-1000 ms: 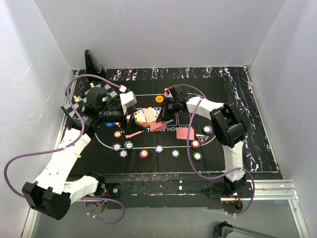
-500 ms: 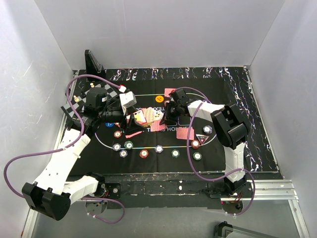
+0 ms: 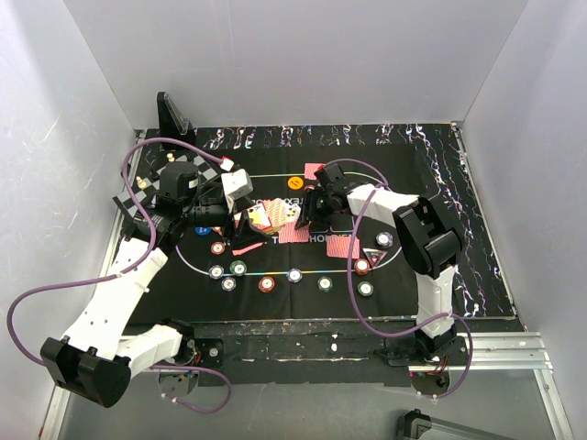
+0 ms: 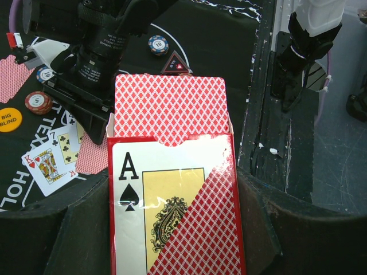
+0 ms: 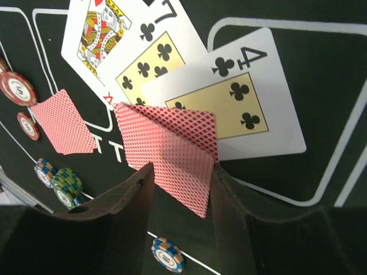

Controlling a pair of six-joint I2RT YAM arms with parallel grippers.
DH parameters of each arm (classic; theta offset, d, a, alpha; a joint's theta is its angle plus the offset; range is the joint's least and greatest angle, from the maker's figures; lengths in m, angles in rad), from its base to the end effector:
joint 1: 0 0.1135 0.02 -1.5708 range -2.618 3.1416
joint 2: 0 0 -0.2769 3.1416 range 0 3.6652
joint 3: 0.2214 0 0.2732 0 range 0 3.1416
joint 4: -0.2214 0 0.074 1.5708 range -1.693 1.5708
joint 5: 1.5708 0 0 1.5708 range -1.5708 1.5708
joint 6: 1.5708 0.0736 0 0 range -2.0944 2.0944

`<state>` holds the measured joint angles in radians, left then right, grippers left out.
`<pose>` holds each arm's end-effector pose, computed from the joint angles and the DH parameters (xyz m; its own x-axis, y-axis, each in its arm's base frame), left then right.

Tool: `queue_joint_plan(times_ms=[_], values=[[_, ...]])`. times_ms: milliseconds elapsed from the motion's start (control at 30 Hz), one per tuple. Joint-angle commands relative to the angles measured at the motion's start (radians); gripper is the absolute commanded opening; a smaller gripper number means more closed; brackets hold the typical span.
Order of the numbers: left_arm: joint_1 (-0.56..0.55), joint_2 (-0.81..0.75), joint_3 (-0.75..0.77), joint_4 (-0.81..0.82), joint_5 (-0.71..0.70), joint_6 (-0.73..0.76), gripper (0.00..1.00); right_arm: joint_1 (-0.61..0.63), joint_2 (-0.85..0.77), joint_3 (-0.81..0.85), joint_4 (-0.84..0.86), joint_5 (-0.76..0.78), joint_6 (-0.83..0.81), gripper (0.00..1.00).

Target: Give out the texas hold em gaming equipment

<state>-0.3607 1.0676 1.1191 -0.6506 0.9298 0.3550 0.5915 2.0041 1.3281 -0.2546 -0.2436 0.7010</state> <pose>0.2103 -0.1424 0.3632 -0.2061 0.2999 -0.9314 0.9620 0.2364 -0.1367 0.3791 0.2760 0.1282 -0.9349 0.1261 -0.3317 -0.0755 0.8427 0.5331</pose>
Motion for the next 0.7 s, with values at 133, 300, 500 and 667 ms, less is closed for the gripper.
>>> queue_joint_plan(times_ms=[133, 300, 500, 667], values=[[0.006, -0.021, 0.007, 0.012, 0.038, -0.004, 0.0, 0.014, -0.063, 0.06, -0.192, 0.151, -0.061, 0.57], [0.006, -0.018, -0.005, 0.009, 0.044, 0.004, 0.0, 0.014, -0.2, 0.083, -0.276, 0.19, -0.093, 0.57], [0.006, 0.002, -0.034, 0.019, 0.037, 0.025, 0.0, 0.037, -0.317, 0.229, -0.475, 0.191, -0.15, 0.57], [0.005, 0.046, -0.016, 0.01, 0.05, 0.053, 0.0, 0.111, -0.338, 0.328, -0.624, 0.269, -0.204, 0.58]])
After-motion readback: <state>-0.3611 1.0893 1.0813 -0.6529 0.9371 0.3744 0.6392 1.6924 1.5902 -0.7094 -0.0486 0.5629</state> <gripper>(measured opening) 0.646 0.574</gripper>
